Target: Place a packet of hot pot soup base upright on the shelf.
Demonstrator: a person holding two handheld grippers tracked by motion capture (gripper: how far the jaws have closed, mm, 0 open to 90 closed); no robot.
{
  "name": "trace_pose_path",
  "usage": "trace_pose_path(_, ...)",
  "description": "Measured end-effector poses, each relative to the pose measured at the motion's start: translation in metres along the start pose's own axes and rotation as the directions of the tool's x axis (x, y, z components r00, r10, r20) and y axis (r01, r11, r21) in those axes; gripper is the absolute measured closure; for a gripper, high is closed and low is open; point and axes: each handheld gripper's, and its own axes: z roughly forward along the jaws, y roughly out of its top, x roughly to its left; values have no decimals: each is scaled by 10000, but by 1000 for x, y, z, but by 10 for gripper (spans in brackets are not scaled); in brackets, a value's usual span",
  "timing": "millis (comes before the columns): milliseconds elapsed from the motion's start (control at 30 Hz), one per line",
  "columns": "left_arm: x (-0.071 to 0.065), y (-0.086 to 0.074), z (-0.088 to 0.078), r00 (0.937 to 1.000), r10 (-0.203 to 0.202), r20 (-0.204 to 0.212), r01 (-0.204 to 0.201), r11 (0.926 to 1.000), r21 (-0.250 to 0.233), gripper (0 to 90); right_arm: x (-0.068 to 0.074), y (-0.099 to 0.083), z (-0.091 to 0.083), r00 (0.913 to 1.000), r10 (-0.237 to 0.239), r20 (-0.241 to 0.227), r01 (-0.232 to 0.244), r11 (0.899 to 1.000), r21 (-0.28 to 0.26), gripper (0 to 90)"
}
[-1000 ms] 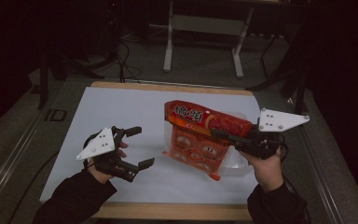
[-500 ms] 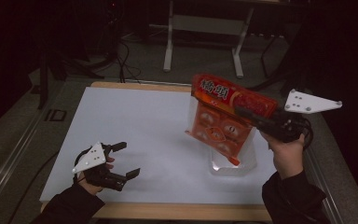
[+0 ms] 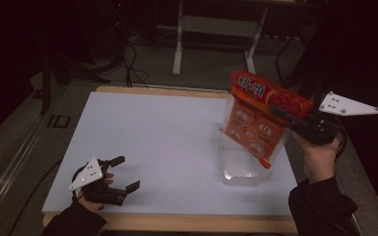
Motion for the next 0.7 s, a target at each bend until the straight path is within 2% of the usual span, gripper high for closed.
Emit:
trace_pose_path(267,3,-7,1,9999,-44,-158,42,10000,-79,33,-12,-24,3,9988,386,313,-396,9987,310,900)
trace_pose_path(367,4,-10,2,9996,-201,-214,201,9998,-13,32,-18,-38,9,9978,516,416,-537,9973,505,900)
trace_pose_path(700,7,-13,3,9991,-307,-292,307,9995,-7,32,-23,-61,20,9952,833,514,-874,9928,816,900)
